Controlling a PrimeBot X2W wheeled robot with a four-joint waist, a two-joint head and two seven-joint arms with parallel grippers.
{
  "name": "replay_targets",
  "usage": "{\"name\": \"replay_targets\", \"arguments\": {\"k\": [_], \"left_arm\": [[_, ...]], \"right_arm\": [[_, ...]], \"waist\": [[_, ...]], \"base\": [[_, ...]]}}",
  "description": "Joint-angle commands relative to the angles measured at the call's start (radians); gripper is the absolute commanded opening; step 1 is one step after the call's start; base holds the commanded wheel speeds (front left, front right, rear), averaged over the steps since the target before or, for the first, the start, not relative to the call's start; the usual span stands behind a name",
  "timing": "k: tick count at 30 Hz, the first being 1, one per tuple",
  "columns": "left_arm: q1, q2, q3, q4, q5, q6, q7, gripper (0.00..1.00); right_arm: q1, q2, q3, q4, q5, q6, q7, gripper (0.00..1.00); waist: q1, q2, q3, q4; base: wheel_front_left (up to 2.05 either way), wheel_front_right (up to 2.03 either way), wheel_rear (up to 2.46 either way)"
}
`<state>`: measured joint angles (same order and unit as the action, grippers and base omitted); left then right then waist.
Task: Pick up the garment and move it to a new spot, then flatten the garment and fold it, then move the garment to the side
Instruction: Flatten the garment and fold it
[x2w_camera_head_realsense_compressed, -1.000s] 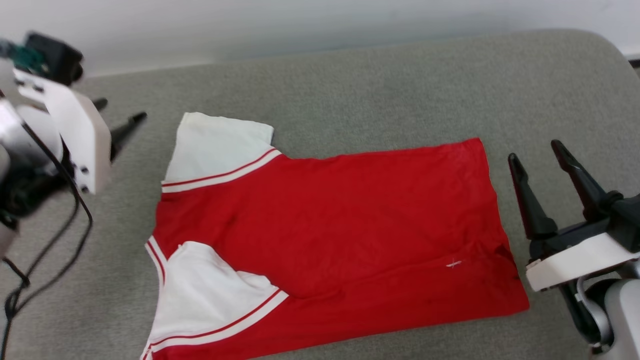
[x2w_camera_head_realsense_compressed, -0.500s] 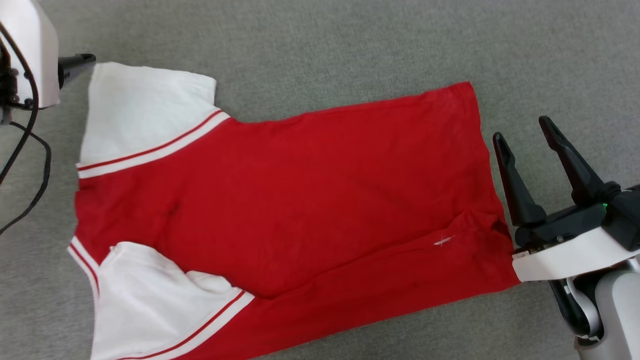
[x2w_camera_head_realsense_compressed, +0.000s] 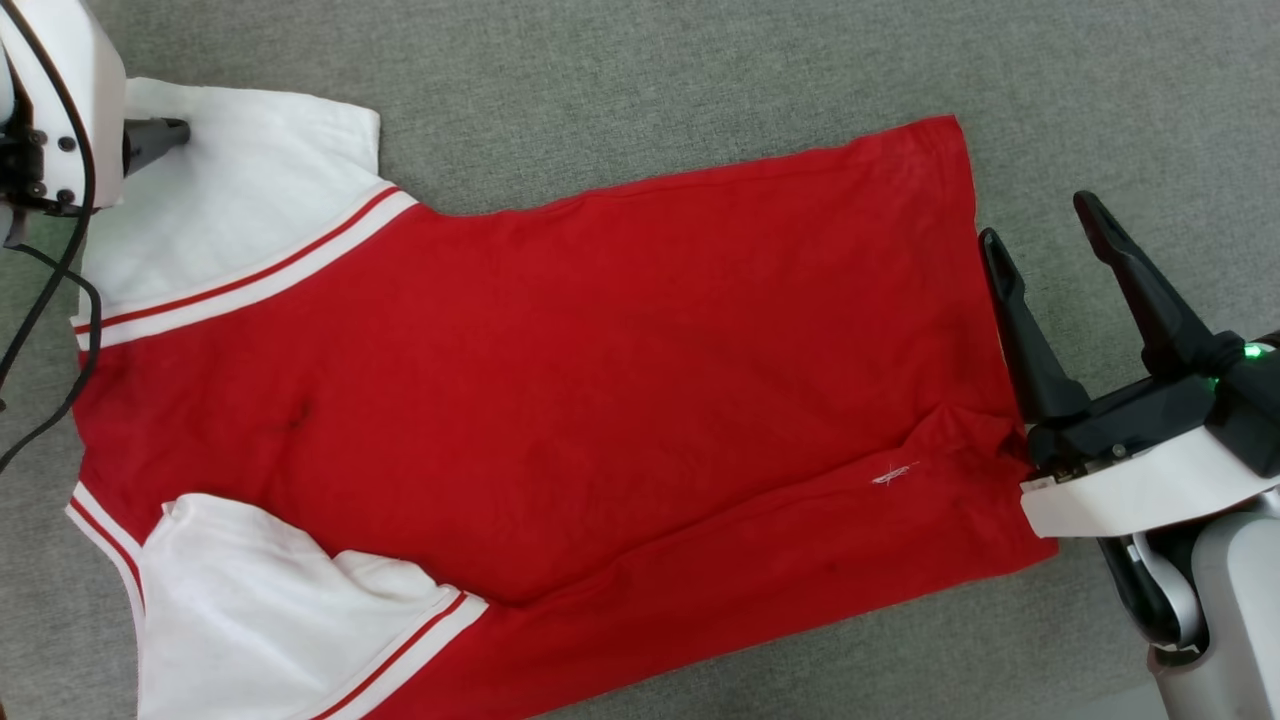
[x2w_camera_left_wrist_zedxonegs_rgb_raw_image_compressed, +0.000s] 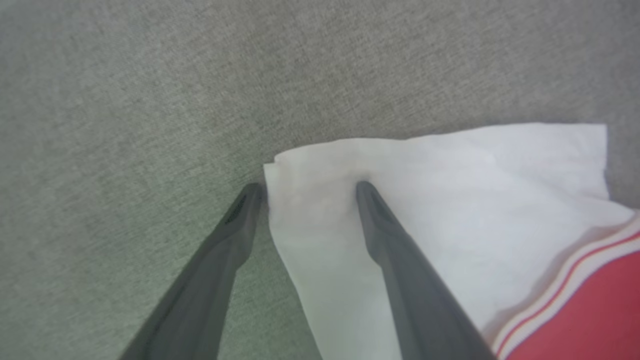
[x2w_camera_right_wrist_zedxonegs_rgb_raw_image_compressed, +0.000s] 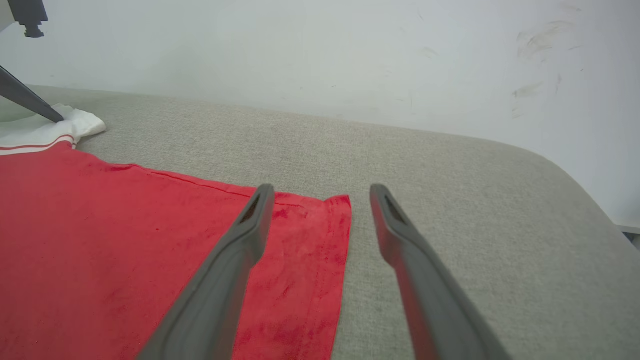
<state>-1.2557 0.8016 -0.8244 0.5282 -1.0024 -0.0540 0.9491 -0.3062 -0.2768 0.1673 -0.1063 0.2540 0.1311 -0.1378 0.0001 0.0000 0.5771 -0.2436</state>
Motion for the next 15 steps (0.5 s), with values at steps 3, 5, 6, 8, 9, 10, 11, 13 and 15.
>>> {"name": "replay_targets", "arguments": {"k": [3,5,6,8,9,10,11,13,15], "left_arm": [[0.027,-0.016,-0.024,0.035,0.005,-0.013,0.007,0.00],[0.022,-0.024,-0.021,0.040,0.005,-0.017,-0.008,0.00],[0.017,-0.027,-0.022,0.041,0.008,-0.022,-0.014,0.00],[0.009,-0.035,-0.028,0.041,0.017,-0.030,-0.027,0.00],[0.005,-0.040,-0.031,0.038,0.023,-0.035,-0.036,0.00],[0.002,-0.044,-0.034,0.034,0.025,-0.041,-0.048,0.00],[0.003,-0.051,-0.035,0.030,0.025,-0.045,-0.058,0.00],[0.008,-0.068,-0.042,0.020,0.025,-0.052,-0.078,0.00],[0.011,-0.079,-0.055,0.006,0.033,-0.059,-0.094,0.00]], "right_arm": [[-0.029,-0.006,-0.010,-0.011,0.003,-0.001,0.012,1.00],[-0.044,-0.013,-0.019,-0.018,0.001,-0.001,0.026,1.00],[-0.053,-0.021,-0.023,-0.020,-0.003,-0.001,0.040,1.00],[-0.078,-0.043,-0.020,-0.027,-0.010,-0.001,0.078,1.00],[-0.102,-0.056,-0.019,-0.036,-0.011,-0.001,0.094,1.00],[-0.120,-0.074,-0.010,-0.036,-0.011,-0.001,0.119,1.00],[-0.134,-0.093,-0.002,-0.030,-0.010,-0.001,0.155,1.00],[-0.177,-0.143,0.028,-0.009,0.011,-0.001,0.254,1.00],[-0.235,-0.193,0.059,0.012,0.052,-0.001,0.357,1.00]], "waist": [[-0.0001,0.0000,-0.008,0.008],[-0.0001,0.0000,-0.019,0.014],[-0.0001,0.0000,-0.025,0.019],[-0.0001,0.0000,-0.041,0.028],[-0.0001,0.0000,-0.049,0.033],[-0.0001,0.0000,-0.058,0.038],[-0.0001,0.0000,-0.067,0.044],[-0.0001,0.0000,-0.085,0.060],[-0.0001,0.0000,-0.100,0.075]], "base": [[0.00,0.00,0.00],[0.00,0.00,0.00],[0.00,0.00,0.00],[0.00,0.00,0.00],[0.00,0.00,0.00],[0.00,0.00,0.00],[0.00,0.00,0.00],[0.00,0.00,0.00],[0.00,0.00,0.00]]}}
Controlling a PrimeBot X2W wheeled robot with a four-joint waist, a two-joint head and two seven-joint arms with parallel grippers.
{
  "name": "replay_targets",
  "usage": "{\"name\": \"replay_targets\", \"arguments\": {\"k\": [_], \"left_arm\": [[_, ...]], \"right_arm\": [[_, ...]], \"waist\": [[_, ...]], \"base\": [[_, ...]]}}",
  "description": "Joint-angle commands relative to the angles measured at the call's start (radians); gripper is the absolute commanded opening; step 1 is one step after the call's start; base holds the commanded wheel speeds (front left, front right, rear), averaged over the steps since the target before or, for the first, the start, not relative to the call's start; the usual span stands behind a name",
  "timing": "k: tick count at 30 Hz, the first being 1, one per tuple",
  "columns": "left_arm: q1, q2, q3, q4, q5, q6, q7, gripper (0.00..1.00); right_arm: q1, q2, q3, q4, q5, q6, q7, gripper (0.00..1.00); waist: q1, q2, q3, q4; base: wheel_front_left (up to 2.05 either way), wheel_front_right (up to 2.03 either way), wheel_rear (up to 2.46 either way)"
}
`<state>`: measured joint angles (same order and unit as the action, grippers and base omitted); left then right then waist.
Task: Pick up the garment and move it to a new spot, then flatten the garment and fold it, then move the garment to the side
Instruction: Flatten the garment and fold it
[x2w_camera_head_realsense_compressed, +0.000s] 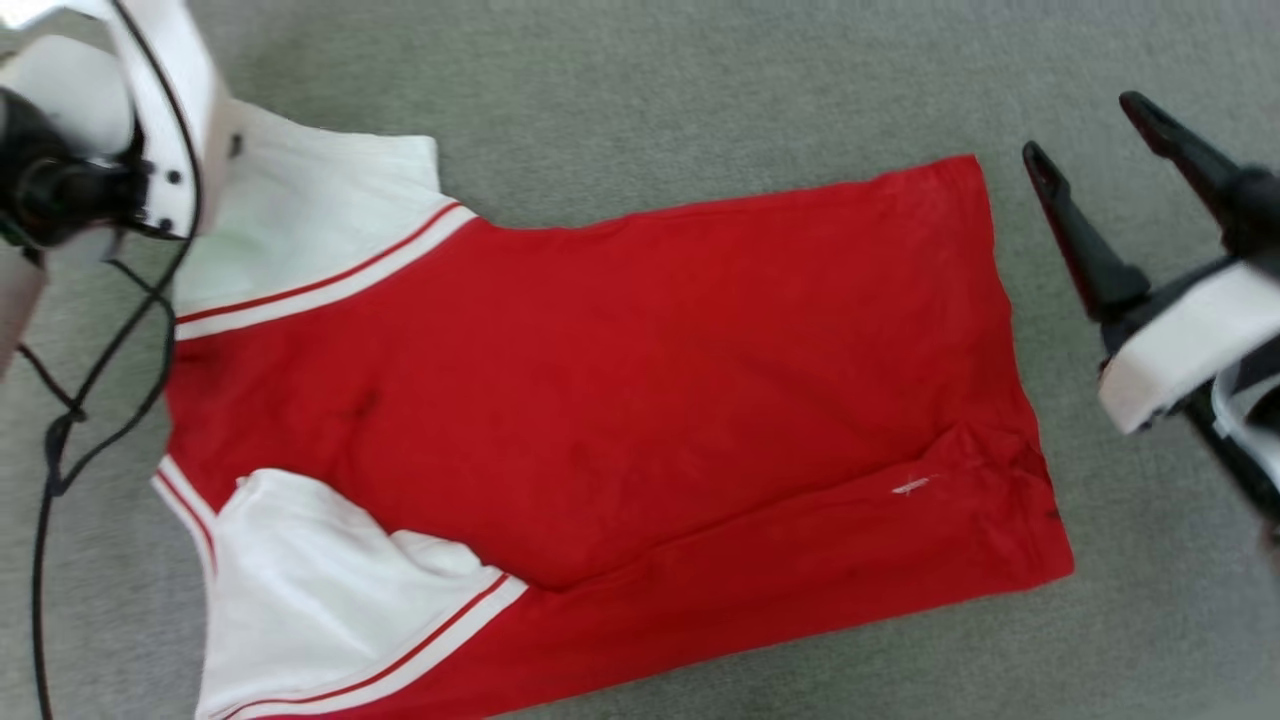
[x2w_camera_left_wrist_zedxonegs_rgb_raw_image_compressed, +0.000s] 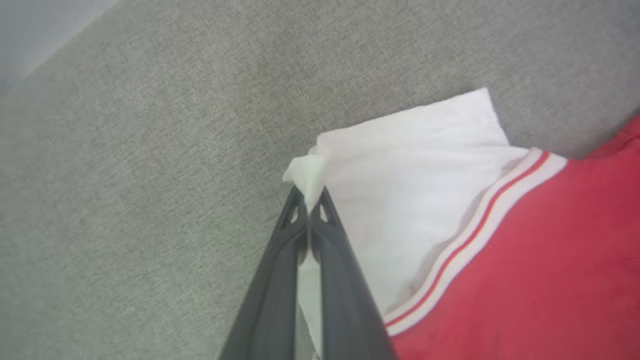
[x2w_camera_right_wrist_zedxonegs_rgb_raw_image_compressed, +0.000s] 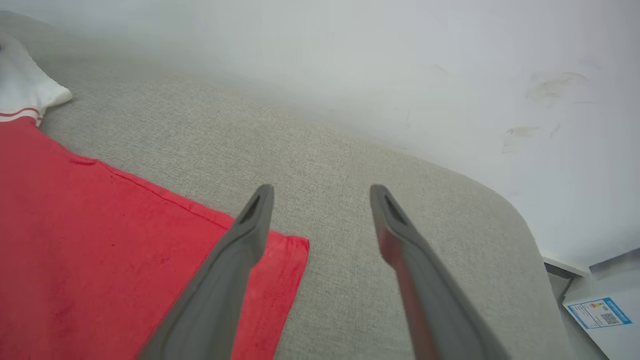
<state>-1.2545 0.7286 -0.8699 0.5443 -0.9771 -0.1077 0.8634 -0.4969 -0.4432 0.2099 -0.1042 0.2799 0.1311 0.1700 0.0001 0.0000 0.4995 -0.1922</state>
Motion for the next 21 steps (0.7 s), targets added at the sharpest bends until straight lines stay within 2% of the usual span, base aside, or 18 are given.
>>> {"name": "replay_targets", "arguments": {"k": [1,7,8,11,16,21], "left_arm": [[0.011,-0.012,-0.016,-0.017,0.009,-0.008,-0.016,0.00],[0.004,-0.049,-0.041,-0.069,0.009,-0.017,-0.052,0.00],[0.004,-0.049,-0.041,-0.069,0.009,-0.017,-0.052,0.00],[-0.009,-0.059,-0.049,-0.100,0.013,-0.020,-0.067,0.00],[-0.033,-0.056,-0.062,-0.153,0.015,-0.021,-0.082,0.00],[-0.059,-0.058,-0.073,-0.198,0.021,-0.022,-0.093,0.00]], "right_arm": [[-0.068,-0.057,0.041,0.026,0.047,-0.001,0.102,1.00],[-0.220,-0.216,0.194,0.130,0.265,-0.001,0.437,1.00],[-0.220,-0.216,0.194,0.130,0.265,-0.001,0.437,1.00],[-0.291,-0.272,0.278,0.167,0.351,-0.001,0.573,1.00],[-0.395,-0.296,0.365,0.234,0.444,-0.001,0.752,1.00],[-0.462,-0.263,0.388,0.326,0.457,-0.001,0.818,1.00]], "waist": [[-0.0001,0.0000,-0.029,0.032],[-0.0001,0.0000,-0.047,0.083],[-0.0001,0.0000,-0.047,0.083],[-0.0001,0.0000,-0.042,0.104],[-0.0001,0.0000,-0.019,0.131],[-0.0001,0.0000,0.011,0.156]], "base": [[0.00,0.00,0.00],[0.00,0.00,0.00],[0.00,0.00,0.00],[0.00,0.00,0.00],[0.00,0.00,0.00],[0.00,0.00,0.00]]}}
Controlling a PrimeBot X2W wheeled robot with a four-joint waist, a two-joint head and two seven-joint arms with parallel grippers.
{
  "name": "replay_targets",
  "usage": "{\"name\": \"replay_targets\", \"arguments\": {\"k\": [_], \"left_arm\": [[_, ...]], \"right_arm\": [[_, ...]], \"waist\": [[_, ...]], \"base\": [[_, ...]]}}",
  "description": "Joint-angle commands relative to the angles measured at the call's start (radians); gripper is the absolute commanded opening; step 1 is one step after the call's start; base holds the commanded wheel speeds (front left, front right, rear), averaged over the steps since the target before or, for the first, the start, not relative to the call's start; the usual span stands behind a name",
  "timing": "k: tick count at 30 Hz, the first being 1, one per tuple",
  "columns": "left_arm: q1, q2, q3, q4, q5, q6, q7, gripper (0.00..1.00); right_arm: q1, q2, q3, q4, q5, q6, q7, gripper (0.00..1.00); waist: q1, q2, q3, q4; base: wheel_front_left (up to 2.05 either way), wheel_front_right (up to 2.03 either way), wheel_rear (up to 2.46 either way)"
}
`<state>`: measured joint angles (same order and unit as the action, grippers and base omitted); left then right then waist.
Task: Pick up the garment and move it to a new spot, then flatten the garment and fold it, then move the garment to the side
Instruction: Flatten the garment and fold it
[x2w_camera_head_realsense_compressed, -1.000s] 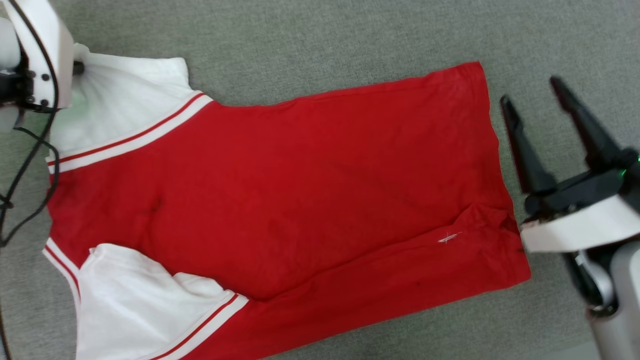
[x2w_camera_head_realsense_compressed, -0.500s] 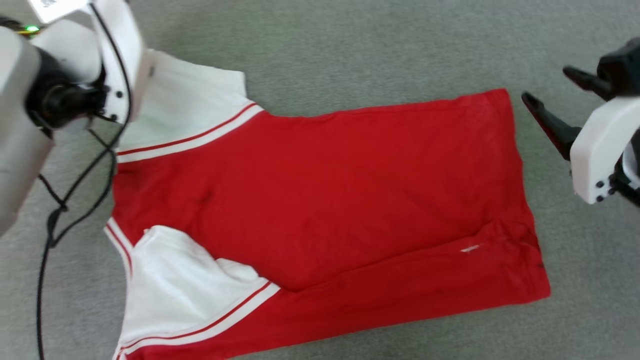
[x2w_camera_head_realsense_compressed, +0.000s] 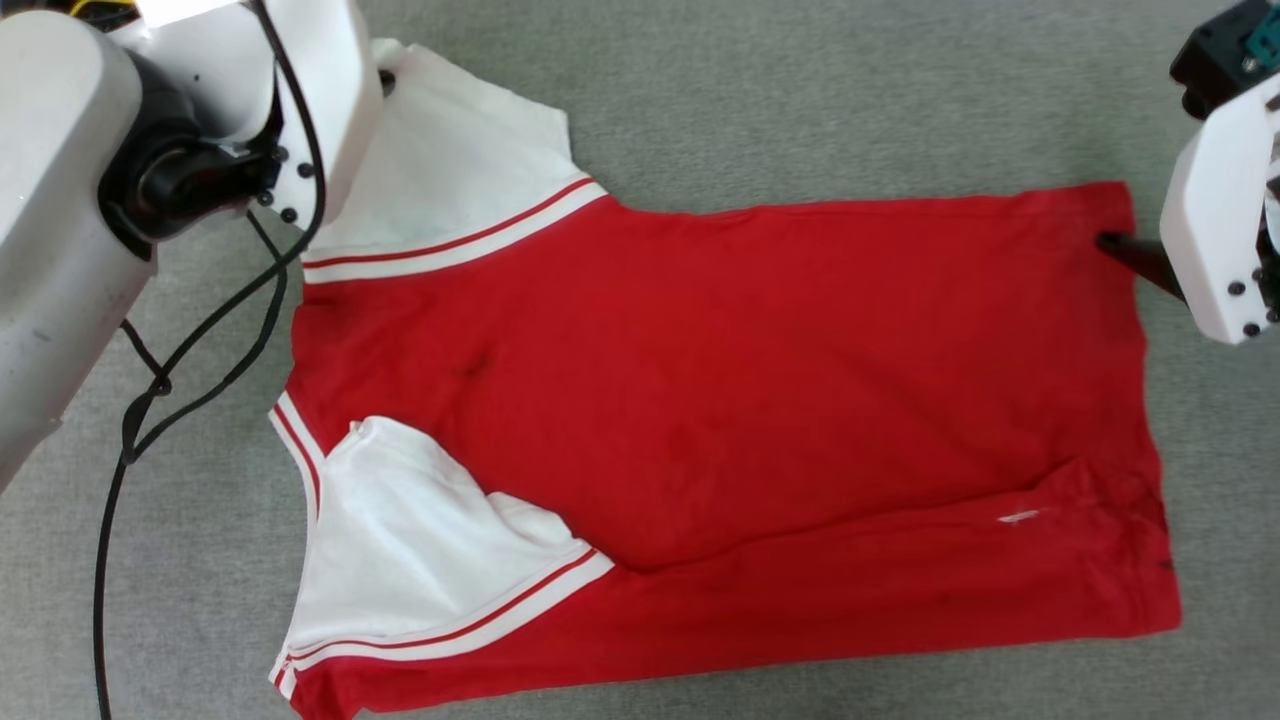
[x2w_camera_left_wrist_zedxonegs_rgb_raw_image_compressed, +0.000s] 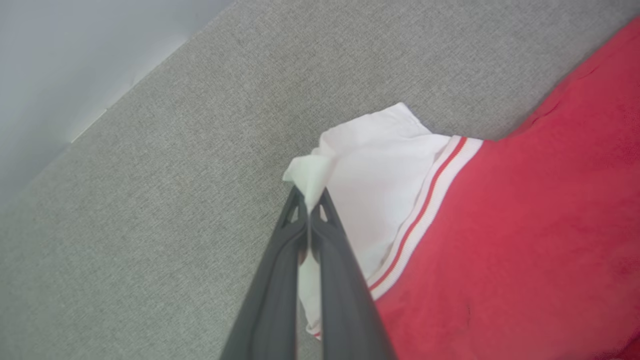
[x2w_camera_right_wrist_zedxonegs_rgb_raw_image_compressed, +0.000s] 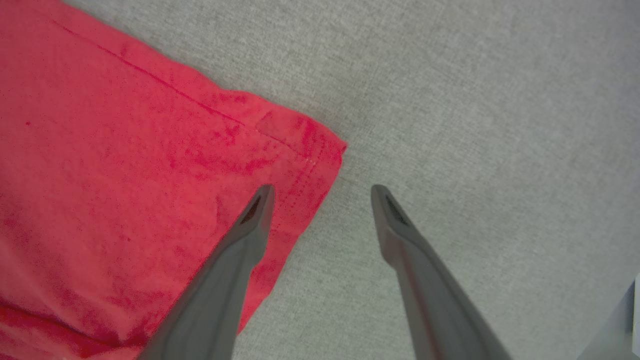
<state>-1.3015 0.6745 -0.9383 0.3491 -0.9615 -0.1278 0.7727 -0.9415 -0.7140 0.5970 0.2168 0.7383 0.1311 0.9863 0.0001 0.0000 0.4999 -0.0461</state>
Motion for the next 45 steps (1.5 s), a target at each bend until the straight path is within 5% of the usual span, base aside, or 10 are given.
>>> {"name": "replay_targets", "arguments": {"k": [1,13,14,15,24,35,45], "left_arm": [[-0.018,-0.004,-0.009,-0.012,0.009,-0.002,-0.001,0.00],[-0.051,0.002,-0.049,-0.062,0.000,-0.002,-0.031,0.00],[-0.048,0.004,-0.054,-0.062,-0.001,-0.002,-0.036,0.00],[-0.042,0.006,-0.057,-0.062,-0.004,-0.002,-0.044,0.00],[0.032,0.036,-0.082,-0.071,-0.040,-0.002,-0.134,0.00],[0.237,0.121,-0.144,-0.158,-0.080,-0.001,-0.234,0.00],[0.457,0.230,-0.193,-0.310,-0.116,0.071,-0.290,0.00]], "right_arm": [[-0.025,0.015,0.002,0.020,0.002,-0.001,0.003,1.00],[0.034,0.036,0.161,0.149,0.035,0.001,-0.043,1.00],[0.034,0.035,0.170,0.148,0.041,0.001,-0.061,0.07],[0.031,0.033,0.176,0.151,0.050,0.001,-0.074,0.00],[-0.010,-0.008,0.193,0.173,0.083,-0.001,-0.267,0.00],[0.117,-0.074,0.286,0.146,0.171,-0.001,-0.434,0.00],[0.291,-0.132,0.335,0.101,0.240,-0.001,-0.552,0.00]], "waist": [[-0.0001,0.0000,0.018,0.016],[-0.0001,0.0000,0.056,0.045],[-0.0001,0.0000,0.053,0.045],[-0.0001,0.0000,0.048,0.044],[-0.0001,0.0000,-0.061,0.050],[-0.0001,0.0000,-0.247,0.061],[-0.0001,0.0000,-0.353,0.070]], "base": [[0.00,0.00,0.00],[0.00,0.00,0.00],[0.00,0.00,0.00],[0.00,0.00,0.00],[0.00,0.00,0.00],[0.00,0.00,0.00],[0.00,0.00,0.00]]}}
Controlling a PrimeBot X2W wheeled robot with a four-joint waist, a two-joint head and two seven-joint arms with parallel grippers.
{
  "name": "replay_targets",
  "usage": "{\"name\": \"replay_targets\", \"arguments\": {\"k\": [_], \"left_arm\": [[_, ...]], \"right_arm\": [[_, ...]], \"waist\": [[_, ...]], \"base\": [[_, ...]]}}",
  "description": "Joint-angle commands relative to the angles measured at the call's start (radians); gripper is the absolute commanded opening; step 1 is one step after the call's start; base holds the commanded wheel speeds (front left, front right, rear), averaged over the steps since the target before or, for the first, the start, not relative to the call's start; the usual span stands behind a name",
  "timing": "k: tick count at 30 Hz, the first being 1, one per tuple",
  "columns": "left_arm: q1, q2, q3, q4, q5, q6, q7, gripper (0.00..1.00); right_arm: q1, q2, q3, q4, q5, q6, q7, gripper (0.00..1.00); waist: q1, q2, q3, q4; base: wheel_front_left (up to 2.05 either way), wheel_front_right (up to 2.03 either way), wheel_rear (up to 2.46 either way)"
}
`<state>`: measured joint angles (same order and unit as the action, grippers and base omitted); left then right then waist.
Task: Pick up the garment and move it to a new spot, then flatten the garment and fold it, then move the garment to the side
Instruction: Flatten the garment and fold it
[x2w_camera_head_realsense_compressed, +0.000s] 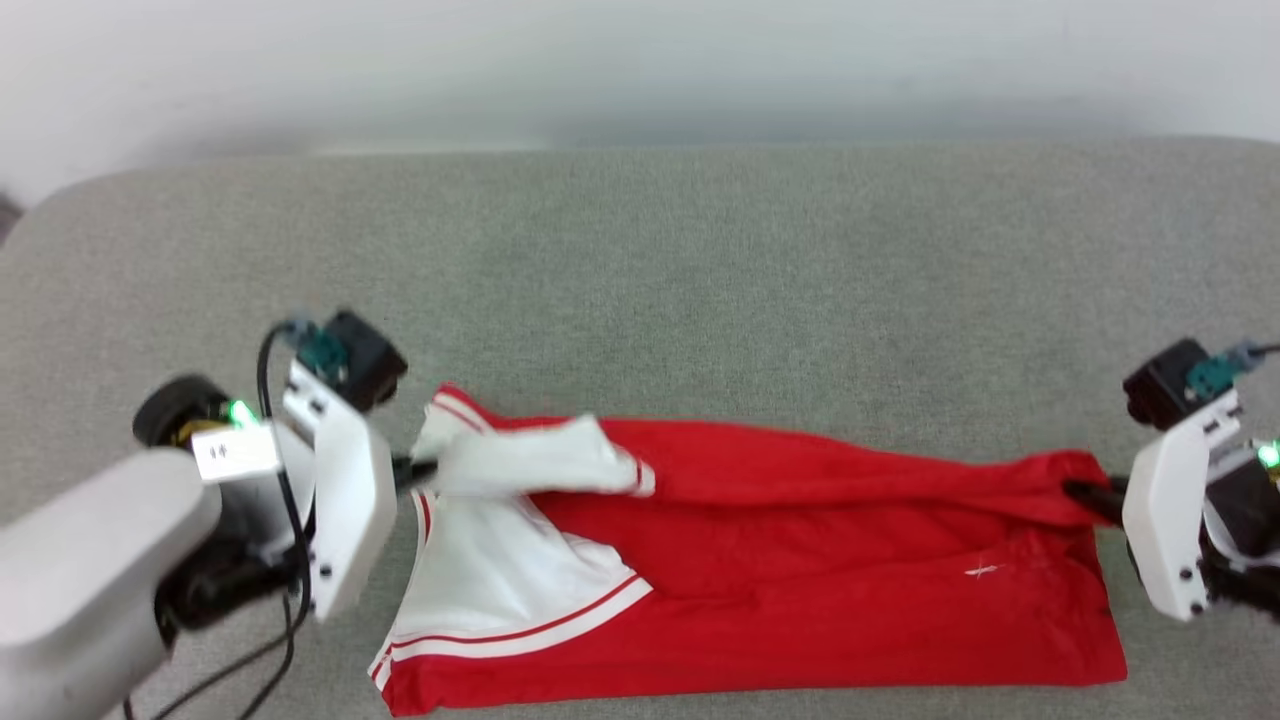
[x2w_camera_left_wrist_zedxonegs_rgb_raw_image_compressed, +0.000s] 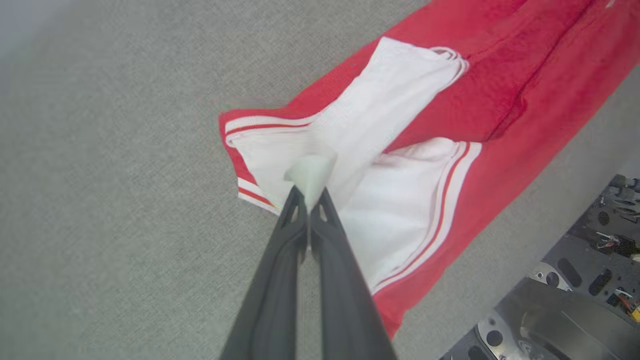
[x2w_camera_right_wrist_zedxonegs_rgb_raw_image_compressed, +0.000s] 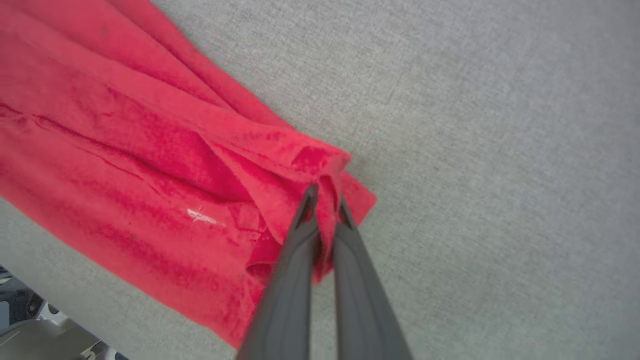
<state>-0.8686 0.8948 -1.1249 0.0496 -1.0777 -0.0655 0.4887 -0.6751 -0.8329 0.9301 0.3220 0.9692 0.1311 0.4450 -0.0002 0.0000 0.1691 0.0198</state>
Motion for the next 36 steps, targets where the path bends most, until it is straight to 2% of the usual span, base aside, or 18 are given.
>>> {"name": "replay_targets", "arguments": {"k": [1,9,16,17,18,22,26,29,32,33,36], "left_arm": [[0.046,0.021,-0.015,-0.022,-0.001,0.017,-0.008,0.00],[0.214,0.050,-0.072,-0.062,-0.039,0.066,-0.050,0.00],[0.296,0.005,-0.085,0.002,-0.059,0.083,-0.113,0.00],[0.300,-0.002,-0.080,0.012,-0.053,0.084,-0.131,0.49],[0.301,-0.006,-0.076,0.023,-0.042,0.087,-0.152,1.00],[0.307,-0.007,-0.063,0.035,-0.022,0.094,-0.212,1.00],[0.314,0.000,-0.027,0.010,0.022,0.122,-0.339,1.00],[0.339,-0.003,0.033,-0.007,0.056,0.200,-0.506,1.00],[0.365,0.001,0.068,-0.014,0.096,0.282,-0.622,1.00],[0.393,-0.010,0.100,-0.023,0.118,0.355,-0.703,1.00],[0.431,-0.030,0.145,-0.030,0.136,0.419,-0.741,1.00]], "right_arm": [[0.043,-0.016,0.003,-0.010,0.014,-0.001,-0.021,0.00],[0.162,-0.027,0.010,-0.025,0.048,-0.001,-0.066,0.00],[0.213,0.012,0.022,0.012,0.032,-0.001,-0.089,0.00],[0.215,0.018,0.021,0.019,0.032,-0.001,-0.095,0.30],[0.215,0.023,0.017,0.024,0.032,-0.001,-0.106,0.98],[0.212,0.028,0.003,0.021,0.019,-0.001,-0.147,1.00],[0.225,0.004,-0.028,-0.013,0.012,-0.001,-0.207,1.00],[0.240,-0.013,-0.073,-0.045,0.023,-0.001,-0.250,1.00],[0.267,-0.027,-0.142,-0.056,0.034,-0.001,-0.304,1.00],[0.305,-0.029,-0.220,-0.034,0.038,-0.001,-0.357,1.00],[0.351,-0.008,-0.294,0.003,0.055,-0.001,-0.390,1.00]], "waist": [[0.0002,0.0000,-0.030,0.005],[0.0002,0.0000,-0.060,0.001],[0.0002,0.0000,-0.045,-0.006],[0.0002,0.0000,-0.044,-0.006],[0.0002,0.0000,-0.045,-0.006],[0.0002,0.0000,-0.056,-0.007],[0.0002,0.0000,-0.082,-0.006],[0.0002,0.0000,-0.099,-0.008],[0.0002,0.0000,-0.109,-0.002],[0.0002,0.0000,-0.114,0.005],[0.0002,0.0000,-0.115,0.014]], "base": [[0.00,0.00,0.00],[0.00,0.00,0.00],[0.00,0.00,0.00],[0.00,0.00,0.00],[0.00,0.00,0.00],[0.00,0.00,0.00],[0.00,0.00,0.00],[0.00,0.00,0.00],[0.00,0.00,0.00],[0.00,0.00,0.00],[0.00,0.00,0.00]]}}
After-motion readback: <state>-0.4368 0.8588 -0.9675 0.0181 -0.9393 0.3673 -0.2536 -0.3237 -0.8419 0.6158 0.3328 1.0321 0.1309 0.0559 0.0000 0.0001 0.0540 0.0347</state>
